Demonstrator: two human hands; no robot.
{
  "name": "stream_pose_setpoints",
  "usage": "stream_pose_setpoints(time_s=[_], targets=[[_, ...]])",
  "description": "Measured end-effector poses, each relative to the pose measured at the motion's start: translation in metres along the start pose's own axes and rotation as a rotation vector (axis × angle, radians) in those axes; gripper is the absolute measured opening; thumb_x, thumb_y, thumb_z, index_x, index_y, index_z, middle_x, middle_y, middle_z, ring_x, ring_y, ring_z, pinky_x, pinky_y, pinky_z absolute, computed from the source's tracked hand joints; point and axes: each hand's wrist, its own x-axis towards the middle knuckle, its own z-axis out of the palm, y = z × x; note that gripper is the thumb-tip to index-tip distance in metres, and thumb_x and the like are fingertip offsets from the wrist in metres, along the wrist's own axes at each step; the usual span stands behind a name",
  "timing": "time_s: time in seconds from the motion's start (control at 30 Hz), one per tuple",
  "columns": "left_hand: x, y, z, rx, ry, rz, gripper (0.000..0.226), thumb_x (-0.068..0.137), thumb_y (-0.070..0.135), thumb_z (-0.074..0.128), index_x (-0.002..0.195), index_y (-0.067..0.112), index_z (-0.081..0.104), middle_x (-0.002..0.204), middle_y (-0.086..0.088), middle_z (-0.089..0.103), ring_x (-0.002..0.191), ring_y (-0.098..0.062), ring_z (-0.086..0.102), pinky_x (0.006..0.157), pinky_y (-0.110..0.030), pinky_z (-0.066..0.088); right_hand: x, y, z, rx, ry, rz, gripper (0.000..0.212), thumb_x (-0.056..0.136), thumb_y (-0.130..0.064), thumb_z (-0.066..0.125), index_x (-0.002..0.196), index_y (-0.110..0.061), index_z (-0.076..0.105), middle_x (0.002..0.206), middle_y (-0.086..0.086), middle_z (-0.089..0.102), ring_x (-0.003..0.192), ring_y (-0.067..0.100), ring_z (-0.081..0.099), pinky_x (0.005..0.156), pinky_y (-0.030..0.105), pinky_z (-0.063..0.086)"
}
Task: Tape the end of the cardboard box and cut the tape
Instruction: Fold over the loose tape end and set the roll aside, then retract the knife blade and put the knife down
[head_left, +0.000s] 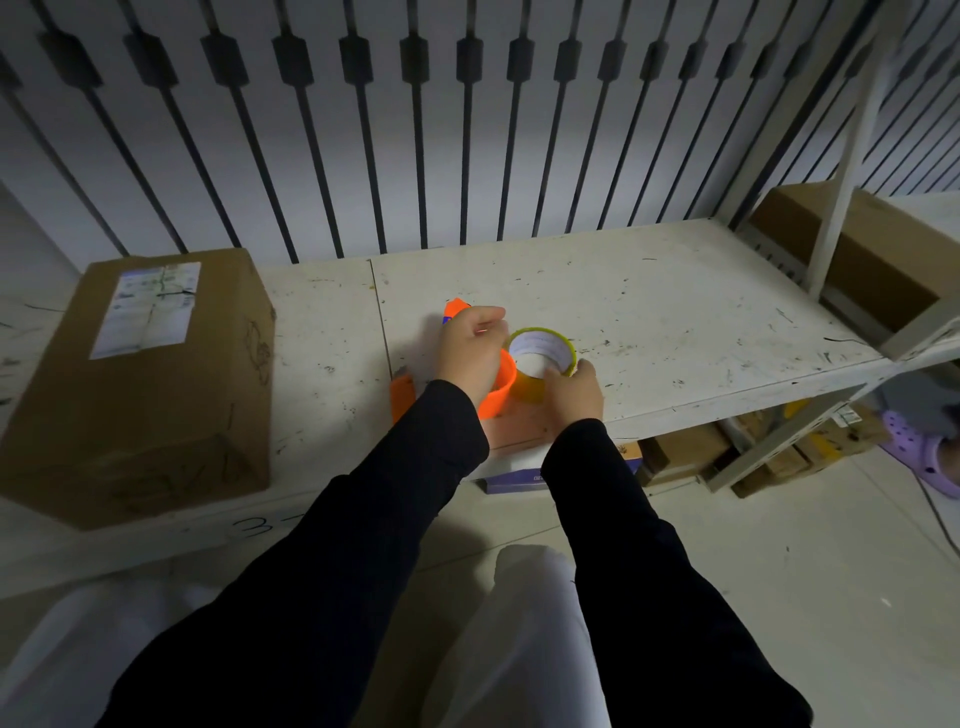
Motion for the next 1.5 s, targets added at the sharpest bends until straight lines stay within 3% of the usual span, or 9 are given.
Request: stream_pose_setpoints(time_s=[0.13, 0.3, 0.4, 0.6, 0.77, 0.93, 1.13, 1.27, 1.5], targets=[[-0.007, 0.005, -0.016, 0.019, 0.098, 0.008, 0.029, 0.091, 0.01, 0.045, 0.115, 0.009, 0.061, 0.124, -0.005, 0.06, 0.115, -0.024, 0.055, 0.098, -0.037, 0.044, -0.024, -0.018, -0.001, 0.107, 0.155, -0.161, 0.047, 0.087, -0.012, 0.047, 0.133, -0.007, 0.036, 0.134, 0.019, 0.042, 0.117, 0.035, 0.05, 0.096, 0.039, 0.044], [-0.01, -0.001, -0.048, -0.003, 0.261, -0.021, 0.028, 0.09, 0.008, 0.044, 0.11, 0.009, 0.063, 0.111, -0.005, 0.062, 0.103, -0.021, 0.056, 0.089, -0.028, 0.047, -0.064, -0.042, 0.016, 0.088, -0.003, -0.478, 0.016, 0.088, -0.015, 0.05, 0.095, -0.006, 0.062, 0.079, 0.005, 0.06, 0.081, 0.027, 0.06, 0.074, 0.032, 0.048], [-0.014, -0.011, -0.064, -0.041, 0.286, -0.083, 0.029, 0.088, 0.005, 0.043, 0.109, 0.008, 0.063, 0.12, -0.01, 0.061, 0.105, -0.027, 0.057, 0.091, -0.034, 0.051, -0.087, -0.048, 0.038, -0.129, -0.19, -0.636, 0.016, 0.089, -0.011, 0.047, 0.081, -0.006, 0.061, 0.073, 0.008, 0.058, 0.07, 0.023, 0.052, 0.058, 0.02, 0.039], [-0.015, -0.032, -0.087, 0.007, 0.24, -0.219, 0.033, 0.088, 0.001, 0.04, 0.113, 0.007, 0.061, 0.127, -0.014, 0.058, 0.118, -0.03, 0.053, 0.104, -0.042, 0.043, -0.097, -0.033, 0.087, -0.465, -0.338, -0.691, 0.03, 0.086, -0.005, 0.044, 0.112, -0.005, 0.058, 0.11, 0.018, 0.064, 0.103, 0.032, 0.059, 0.084, 0.034, 0.046], [-0.014, -0.049, -0.102, 0.077, 0.183, -0.289, 0.036, 0.088, 0.002, 0.042, 0.121, 0.002, 0.057, 0.131, -0.017, 0.055, 0.123, -0.033, 0.05, 0.107, -0.039, 0.039, -0.086, -0.009, 0.115, -0.712, -0.285, -0.556, 0.057, 0.087, -0.013, 0.046, 0.14, -0.013, 0.025, 0.13, 0.023, 0.042, 0.12, 0.041, 0.043, 0.097, 0.042, 0.041], [-0.01, -0.063, -0.11, 0.038, 0.144, -0.333, 0.037, 0.087, 0.005, 0.04, 0.12, 0.002, 0.057, 0.128, -0.024, 0.056, 0.121, -0.038, 0.05, 0.106, -0.045, 0.041, -0.084, -0.007, 0.118, -0.683, -0.237, -0.48, 0.041, 0.09, -0.006, 0.042, 0.13, -0.005, 0.034, 0.13, 0.023, 0.042, 0.117, 0.037, 0.048, 0.098, 0.039, 0.042], [-0.009, -0.071, -0.116, -0.018, 0.102, -0.372, 0.03, 0.087, 0.007, 0.038, 0.059, 0.011, 0.05, 0.061, -0.016, 0.042, 0.065, -0.034, 0.044, 0.067, -0.03, 0.04, -0.083, -0.016, 0.114, -0.129, -0.264, -0.267, 0.025, 0.091, -0.011, 0.044, 0.111, -0.002, 0.054, 0.097, 0.01, 0.057, 0.094, 0.024, 0.056, 0.081, 0.032, 0.043], [-0.019, -0.066, -0.116, -0.144, -0.054, -0.51, 0.053, 0.096, 0.05, 0.022, 0.113, 0.012, 0.056, 0.106, -0.015, 0.061, 0.108, -0.034, 0.058, 0.097, -0.047, 0.047, -0.091, -0.023, 0.112, 0.407, -0.416, -0.114, 0.022, 0.088, -0.002, 0.035, 0.081, -0.009, 0.055, 0.07, 0.009, 0.054, 0.062, 0.022, 0.055, 0.058, 0.027, 0.046], [-0.031, -0.064, -0.108, -0.385, -0.091, -0.553, 0.065, 0.091, 0.061, 0.014, 0.127, 0.02, 0.05, 0.13, -0.01, 0.056, 0.119, -0.029, 0.052, 0.086, -0.044, 0.045, -0.102, -0.026, 0.118, 0.674, -0.549, -0.02, 0.016, 0.094, -0.024, 0.049, 0.09, -0.013, 0.06, 0.071, 0.003, 0.06, 0.068, 0.017, 0.06, 0.065, 0.031, 0.05]])
